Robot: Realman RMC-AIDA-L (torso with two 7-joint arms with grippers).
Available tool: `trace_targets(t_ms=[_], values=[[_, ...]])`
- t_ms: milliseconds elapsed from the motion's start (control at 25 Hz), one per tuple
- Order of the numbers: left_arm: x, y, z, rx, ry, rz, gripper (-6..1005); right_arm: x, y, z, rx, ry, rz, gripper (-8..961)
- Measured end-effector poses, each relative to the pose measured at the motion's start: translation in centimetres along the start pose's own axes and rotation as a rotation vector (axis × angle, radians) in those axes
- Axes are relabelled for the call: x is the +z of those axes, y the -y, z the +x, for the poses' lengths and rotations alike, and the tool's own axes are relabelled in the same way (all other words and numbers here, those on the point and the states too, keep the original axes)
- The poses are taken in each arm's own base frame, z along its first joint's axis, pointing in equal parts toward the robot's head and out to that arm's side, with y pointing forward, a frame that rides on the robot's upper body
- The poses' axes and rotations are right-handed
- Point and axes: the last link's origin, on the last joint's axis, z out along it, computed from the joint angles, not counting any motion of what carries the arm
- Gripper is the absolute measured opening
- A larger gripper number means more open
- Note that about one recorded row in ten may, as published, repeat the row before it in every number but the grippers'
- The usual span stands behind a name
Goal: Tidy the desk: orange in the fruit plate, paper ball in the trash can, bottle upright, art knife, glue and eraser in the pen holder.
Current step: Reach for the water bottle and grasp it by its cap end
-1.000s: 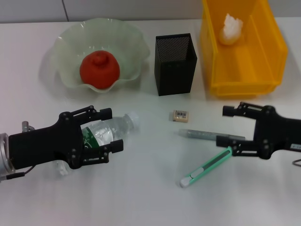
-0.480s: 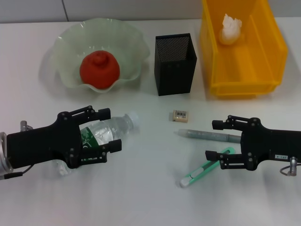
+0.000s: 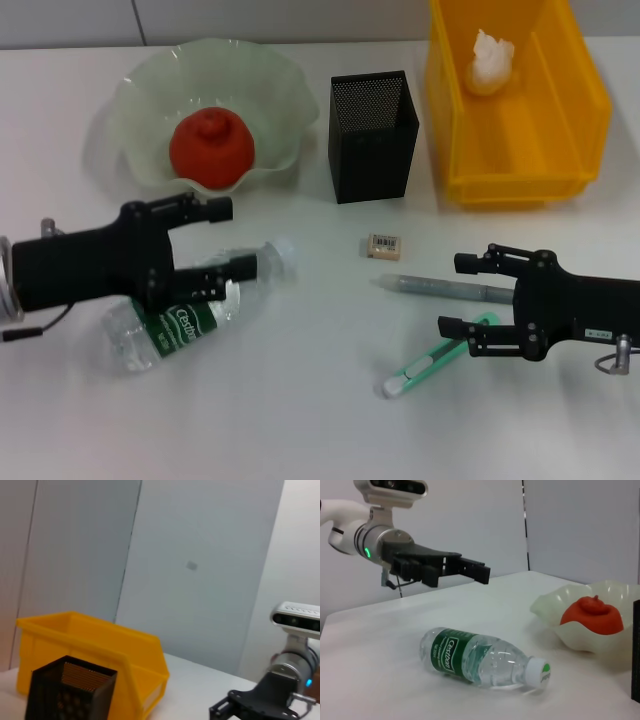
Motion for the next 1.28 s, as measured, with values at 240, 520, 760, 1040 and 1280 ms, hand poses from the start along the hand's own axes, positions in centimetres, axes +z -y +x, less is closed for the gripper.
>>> trace_targets(t_ms=[240,520,760,1040,1280], values=[[0.6,1.6,1.9,-0.051,0.117,0.005,825,0.2,-0.6,0.5,-0.004,0.012,-0.006,818],[0.5,2.1,4.0,-0.118,0.304,0.007,826,0.5,-0.6,0.4,-0.008,0.019,-0.004,818],[1.0,1.9,6.0,-0.135,0.445,0.011,826,0.5,-0.5,0.3,-0.010,0.025,0.002,817],[1.5,1.4,8.8,-0.135,0.520,0.009,826,0.5,-0.5,0.3,-0.009,0.033,0.008,817],[2.5,1.7,10.5,-0.132,0.561,0.021,825,0.5,-0.5,0.2,-0.010,0.036,0.007,817]])
